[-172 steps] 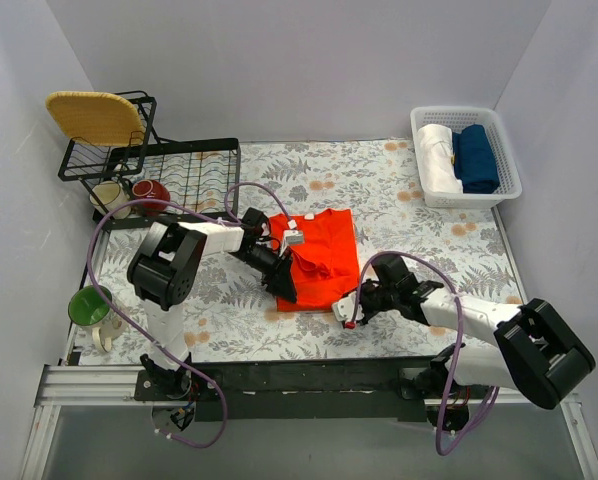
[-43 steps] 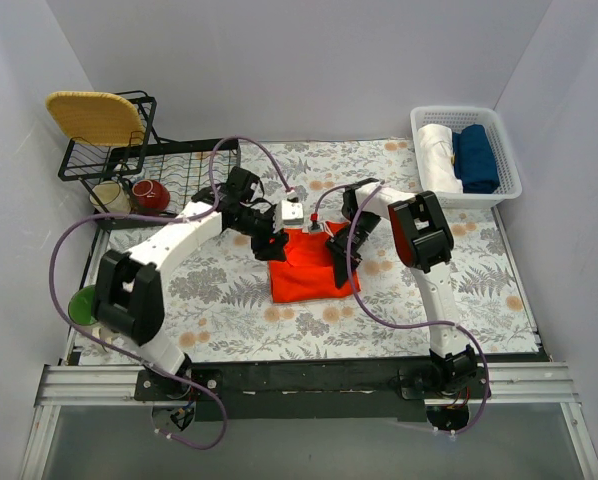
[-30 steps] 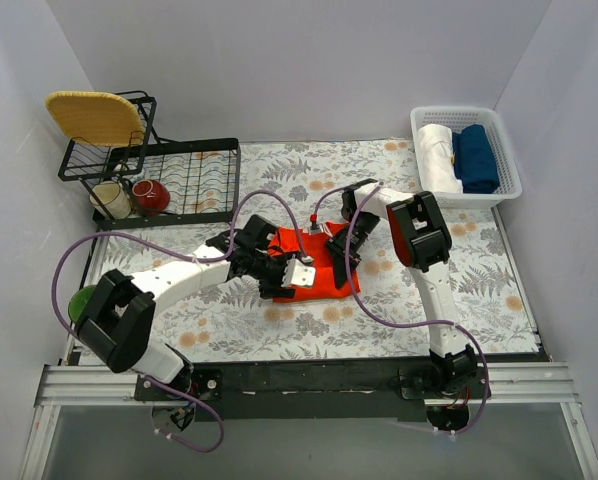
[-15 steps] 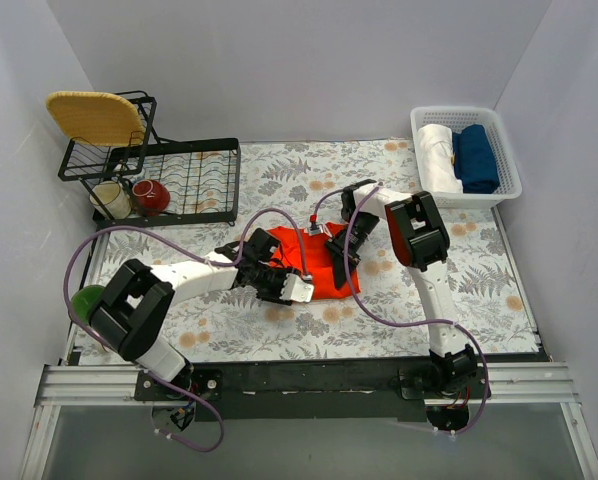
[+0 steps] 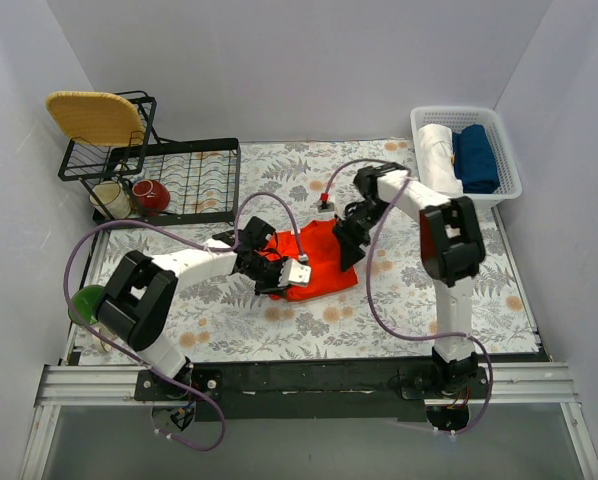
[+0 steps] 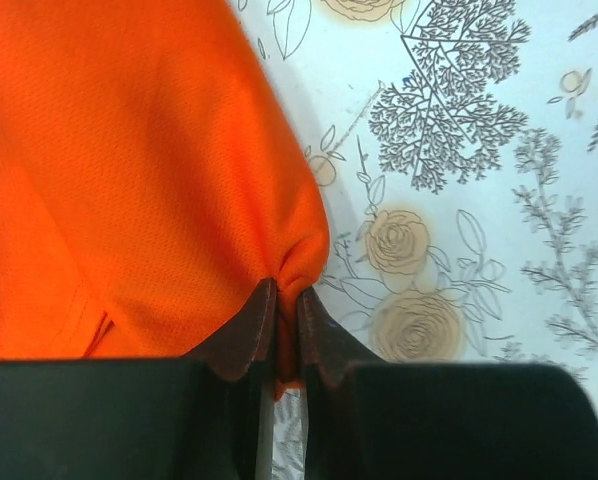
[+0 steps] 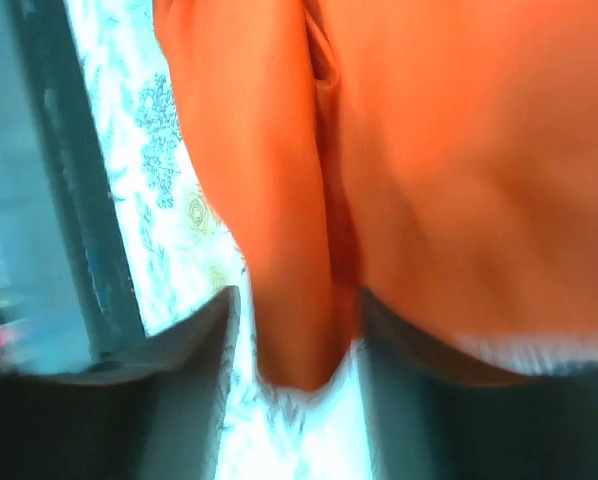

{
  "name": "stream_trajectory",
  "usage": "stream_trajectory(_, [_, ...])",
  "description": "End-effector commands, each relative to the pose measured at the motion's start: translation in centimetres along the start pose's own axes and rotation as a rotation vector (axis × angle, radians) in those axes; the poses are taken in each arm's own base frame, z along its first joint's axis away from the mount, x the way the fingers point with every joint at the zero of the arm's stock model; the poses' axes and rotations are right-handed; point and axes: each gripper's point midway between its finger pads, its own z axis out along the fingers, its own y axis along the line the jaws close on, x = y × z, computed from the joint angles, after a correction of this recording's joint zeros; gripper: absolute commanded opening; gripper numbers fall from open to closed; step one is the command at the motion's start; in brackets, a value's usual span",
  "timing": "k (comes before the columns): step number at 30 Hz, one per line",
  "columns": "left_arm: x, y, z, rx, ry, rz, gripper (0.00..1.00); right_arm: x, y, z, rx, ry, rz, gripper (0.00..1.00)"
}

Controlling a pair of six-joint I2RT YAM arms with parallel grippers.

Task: Roll the t-shirts
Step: Roll the T-shirt to the center of the board.

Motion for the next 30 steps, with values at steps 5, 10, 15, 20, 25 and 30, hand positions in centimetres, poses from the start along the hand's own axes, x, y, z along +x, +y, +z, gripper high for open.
stream_trajectory(5, [-3.7,1.8,-2.7,-0.018,-0.205,-0.255,0.00,-4.3,3.1,-9.3,0.610,-0.331,-0.498,0.99])
stream_trajectory(10, [-5.1,3.9,-4.3,-0.031,-0.324,-0.366,0.00,-1.3,4.2,-4.8,0.712,-0.245,-0.737,0.98])
stream_trajectory(15, [-5.5,4.0,-5.2,0.008,-0.387,-0.467,0.00,-1.8,5.6,-3.2,0.642,-0.260,-0.809,0.91])
stream_trajectory(20, [-5.9,3.9,-5.5,0.028,-0.425,-0.487,0.00,-2.9,5.7,-2.1,0.671,-0.258,-0.911,0.91])
stream_trajectory(25, [-5.7,3.8,-5.5,0.038,-0.431,-0.508,0.00,-3.3,5.0,-0.2,0.648,-0.251,-0.933,0.90])
stream_trajectory(30, [-5.6,3.5,-5.5,0.056,-0.431,-0.514,0.00,-3.0,3.2,1.8,0.622,-0.218,-0.936,0.89])
